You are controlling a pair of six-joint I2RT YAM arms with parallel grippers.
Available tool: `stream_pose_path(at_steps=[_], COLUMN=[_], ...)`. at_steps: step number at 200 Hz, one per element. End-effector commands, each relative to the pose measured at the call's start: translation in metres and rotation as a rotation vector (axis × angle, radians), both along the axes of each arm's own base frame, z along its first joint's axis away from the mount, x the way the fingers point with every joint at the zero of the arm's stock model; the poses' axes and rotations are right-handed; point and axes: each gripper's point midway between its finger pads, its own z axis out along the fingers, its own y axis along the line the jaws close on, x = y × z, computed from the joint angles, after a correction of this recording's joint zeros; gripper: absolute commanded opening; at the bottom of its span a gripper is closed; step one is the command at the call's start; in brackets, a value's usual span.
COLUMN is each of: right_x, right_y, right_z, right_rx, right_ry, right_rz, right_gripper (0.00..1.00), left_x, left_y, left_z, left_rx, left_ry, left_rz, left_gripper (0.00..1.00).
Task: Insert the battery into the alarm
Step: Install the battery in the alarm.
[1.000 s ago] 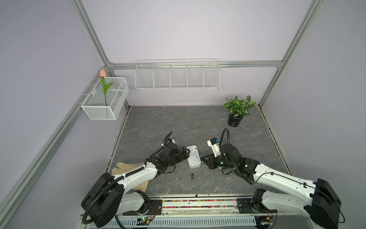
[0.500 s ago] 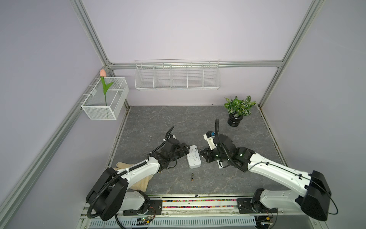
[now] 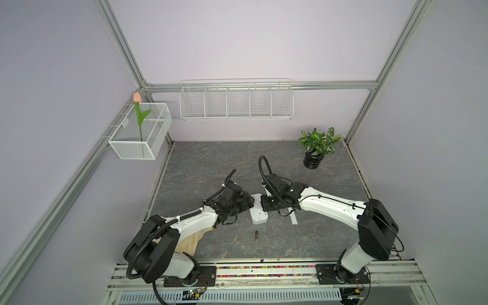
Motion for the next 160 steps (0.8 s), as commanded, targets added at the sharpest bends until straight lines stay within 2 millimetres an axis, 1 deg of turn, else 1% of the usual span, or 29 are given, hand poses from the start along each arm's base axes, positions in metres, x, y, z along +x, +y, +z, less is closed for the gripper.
stream_pose_path(at_steps=[1,43,66,87,133,160], right_x=[0.006,0.01,0.013,0.016,0.018,0.02], right_y=[-0.006,-0.004,-0.007,-0.009,-0.004,-0.005], right_z=[-0.007,-0.021,-0.026,-0.029,-0.033,-0.035], right_rx=[-0.065,-0.113,-0.14,-0.158,-0.15,-0.17], right_ry=[0.003,0.021,0.017,0.019,0.024,0.024], right_rz=[-0.021,-0.007,-0.01,-0.015,-0.013,-0.015], right_gripper=[0.14,0.14,0.15,0.15,0.15,0.15], left_x=[0.004,0.003,0.003,0.003,0.001,0.0], left_y=[-0.003,-0.004,-0.003,-0.003,-0.001,0.0], left_z=[0.002,-0.004,-0.004,-0.006,-0.008,-0.008], left_rx=[0.005,0.018,0.025,0.029,0.035,0.036], left_ry=[-0.006,0.008,0.006,0.011,0.015,0.017], left_rz=[-0.013,-0.024,-0.024,-0.026,-0.029,-0.027], left_gripper=[0.8,0.79,0.79,0.79,0.79,0.79])
